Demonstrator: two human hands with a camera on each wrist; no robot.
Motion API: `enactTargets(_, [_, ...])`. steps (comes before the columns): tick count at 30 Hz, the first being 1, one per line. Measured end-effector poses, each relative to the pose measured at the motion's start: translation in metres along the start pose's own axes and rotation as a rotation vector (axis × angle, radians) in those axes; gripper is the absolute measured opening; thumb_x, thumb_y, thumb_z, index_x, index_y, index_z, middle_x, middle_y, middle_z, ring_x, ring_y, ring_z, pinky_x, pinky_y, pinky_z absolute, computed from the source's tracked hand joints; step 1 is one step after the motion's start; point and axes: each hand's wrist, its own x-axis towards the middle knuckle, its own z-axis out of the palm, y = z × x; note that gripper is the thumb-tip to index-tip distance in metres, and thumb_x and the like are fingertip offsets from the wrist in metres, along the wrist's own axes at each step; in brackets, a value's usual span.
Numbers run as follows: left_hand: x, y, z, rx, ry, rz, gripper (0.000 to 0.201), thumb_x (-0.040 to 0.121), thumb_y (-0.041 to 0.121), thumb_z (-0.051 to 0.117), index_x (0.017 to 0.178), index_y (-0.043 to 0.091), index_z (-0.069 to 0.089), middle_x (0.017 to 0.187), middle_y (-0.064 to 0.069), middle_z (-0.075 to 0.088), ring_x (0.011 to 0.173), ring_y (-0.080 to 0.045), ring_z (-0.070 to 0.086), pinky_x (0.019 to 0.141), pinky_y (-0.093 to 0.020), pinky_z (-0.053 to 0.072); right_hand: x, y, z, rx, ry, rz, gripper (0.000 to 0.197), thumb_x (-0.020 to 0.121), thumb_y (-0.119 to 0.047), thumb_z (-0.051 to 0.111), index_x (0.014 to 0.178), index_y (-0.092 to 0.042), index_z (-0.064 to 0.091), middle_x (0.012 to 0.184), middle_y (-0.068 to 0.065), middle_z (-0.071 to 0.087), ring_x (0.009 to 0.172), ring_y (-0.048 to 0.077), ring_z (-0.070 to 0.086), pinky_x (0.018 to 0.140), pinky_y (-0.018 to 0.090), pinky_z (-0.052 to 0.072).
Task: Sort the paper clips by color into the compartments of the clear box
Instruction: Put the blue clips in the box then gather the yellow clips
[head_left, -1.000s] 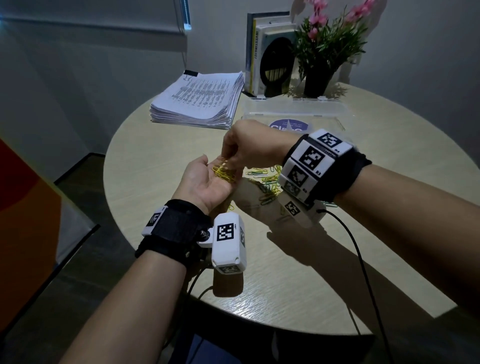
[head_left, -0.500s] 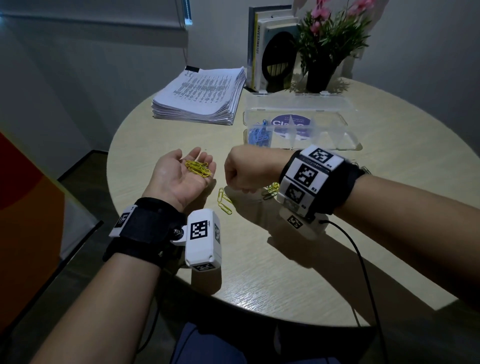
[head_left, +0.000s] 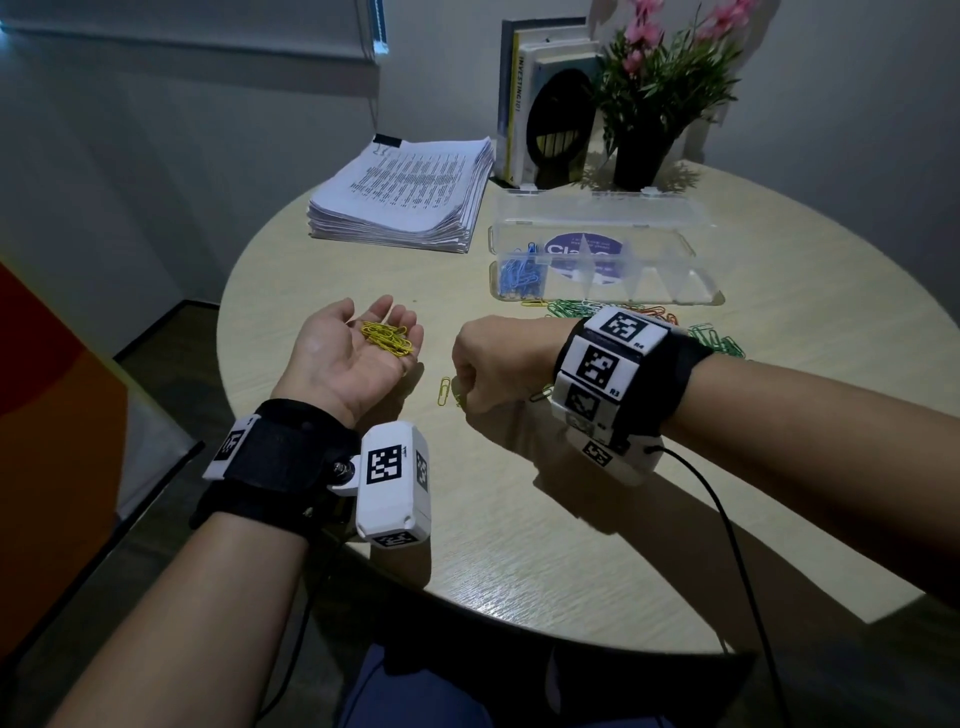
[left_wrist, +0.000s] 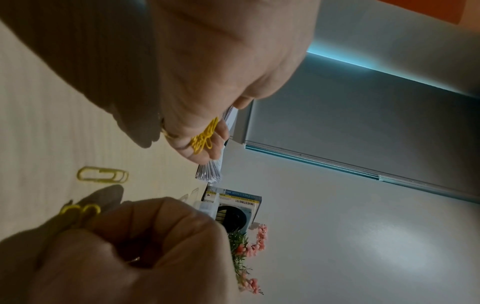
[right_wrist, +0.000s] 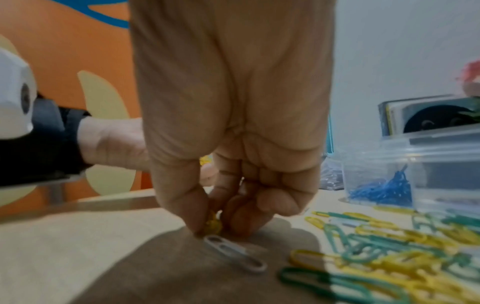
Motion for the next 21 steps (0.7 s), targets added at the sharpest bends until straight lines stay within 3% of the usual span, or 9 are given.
enactTargets(4, [0.0,0.005,-0.003,-0.021,-0.003,0.005,0.039,0.102,0.029,0.029,0.095,0.001,0.056,0.091,-0.013,0.055,0.083,-0.022,0.055,0.073,-0.035,0.046,-0.001,0.001,-0.007,0.034,0.061,-0.088,0.015,0.084,-0.017,0.065,0.097,-0.01,0.068,0.082,-0.002,0.057,0.076,0.016,0.052,0.053,0.021,0.039])
enactTargets(9, [0.0,0.01,-0.007,-0.052,-0.007,0.013,0.04,0.102,0.029,0.028,0.094,0.001,0.056,0.091,-0.013,0.054,0.083,-0.021,0.055,0.071,-0.035,0.045,0.007,-0.002,-0.009,-0.001,0.044,-0.183,0.024,0.091,-0.022,0.06,0.112,-0.014,0.067,0.094,0.0,0.065,0.079,0.011,0.051,0.063,0.019,0.04])
enactTargets(11, [0.001,0.011,-0.007,-0.056,-0.005,0.012,0.04,0.102,0.029,0.028,0.094,0.001,0.056,0.091,-0.013,0.054,0.083,-0.021,0.055,0.072,-0.035,0.045,0.008,-0.002,-0.007,-0.055,0.017,-0.173,0.024,0.093,-0.025,0.056,0.11,-0.013,0.067,0.1,0.003,0.065,0.082,0.015,0.051,0.069,0.025,0.043])
enactTargets(16, [0.002,0.007,-0.006,-0.044,0.0,-0.005,0.039,0.102,0.029,0.03,0.095,0.001,0.056,0.091,-0.013,0.054,0.082,-0.021,0.055,0.072,-0.035,0.046,0.003,0.004,-0.003,-0.173,-0.016,-0.074,0.011,0.091,-0.023,0.052,0.095,-0.016,0.059,0.088,0.0,0.048,0.081,0.021,0.048,0.067,0.028,0.035])
enactTargets(21, [0.001,-0.008,0.002,-0.022,-0.016,-0.042,0.033,0.101,0.025,0.035,0.092,0.001,0.056,0.09,-0.013,0.054,0.083,-0.023,0.055,0.076,-0.036,0.046,-0.006,0.016,-0.017,-0.006,0.021,-0.038,0.016,0.089,-0.021,0.056,0.095,-0.011,0.066,0.078,-0.001,0.058,0.07,0.016,0.054,0.061,0.025,0.041])
